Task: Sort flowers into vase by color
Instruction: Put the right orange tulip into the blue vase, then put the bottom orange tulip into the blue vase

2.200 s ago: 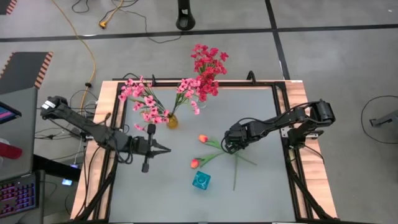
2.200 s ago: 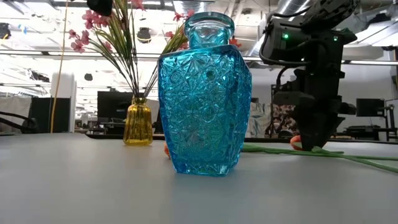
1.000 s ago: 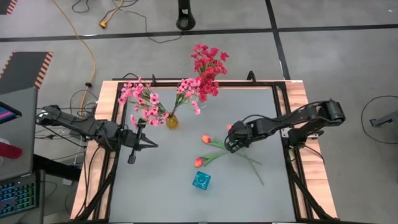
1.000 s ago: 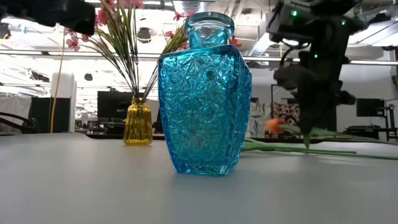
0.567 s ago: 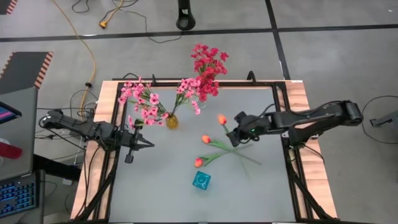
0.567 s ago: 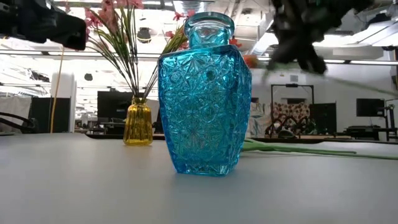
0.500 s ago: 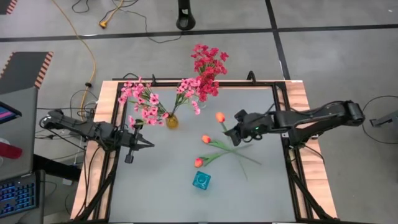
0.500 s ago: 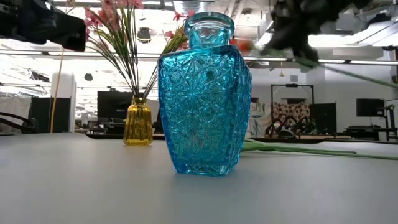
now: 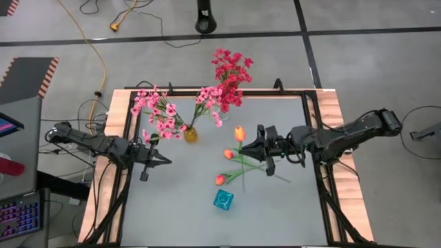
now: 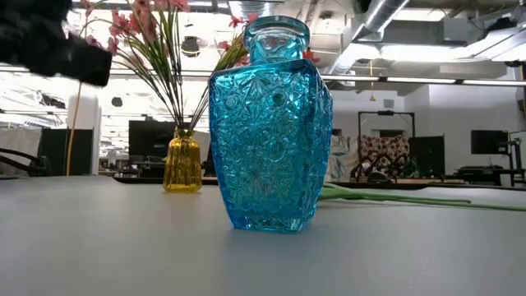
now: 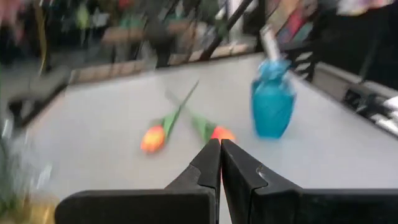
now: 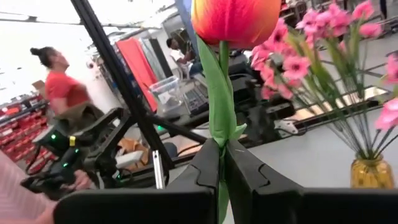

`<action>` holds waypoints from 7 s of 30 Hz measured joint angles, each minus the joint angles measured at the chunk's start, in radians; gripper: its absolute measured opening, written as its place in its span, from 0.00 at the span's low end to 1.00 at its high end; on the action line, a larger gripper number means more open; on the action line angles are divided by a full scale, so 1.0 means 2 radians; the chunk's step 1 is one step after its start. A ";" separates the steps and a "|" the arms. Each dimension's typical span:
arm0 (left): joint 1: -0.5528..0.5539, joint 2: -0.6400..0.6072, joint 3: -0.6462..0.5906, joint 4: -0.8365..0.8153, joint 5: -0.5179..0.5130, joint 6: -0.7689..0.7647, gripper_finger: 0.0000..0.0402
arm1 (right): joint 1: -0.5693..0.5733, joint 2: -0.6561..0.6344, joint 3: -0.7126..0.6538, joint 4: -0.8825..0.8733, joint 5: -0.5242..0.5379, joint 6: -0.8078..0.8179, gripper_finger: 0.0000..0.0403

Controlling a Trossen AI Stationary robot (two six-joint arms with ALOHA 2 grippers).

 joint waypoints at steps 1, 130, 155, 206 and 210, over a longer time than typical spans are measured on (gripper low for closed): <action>0.000 0.000 0.000 -0.017 -0.012 -0.018 0.00 | 0.003 0.003 0.000 0.002 0.000 -0.001 0.10; 0.000 0.000 0.000 -0.065 -0.028 -0.050 0.00 | 0.003 0.285 0.000 -0.202 0.007 -0.114 0.56; 0.000 0.000 0.000 -0.065 -0.028 -0.061 0.00 | 0.003 0.276 0.057 -0.293 -0.002 -0.101 0.08; 0.000 0.000 0.000 -0.065 -0.028 -0.050 0.00 | 0.099 0.084 -0.023 0.285 0.127 -0.319 0.08; 0.000 0.000 0.000 -0.065 -0.028 -0.050 0.00 | 0.090 0.098 -0.042 0.362 0.042 -0.295 0.08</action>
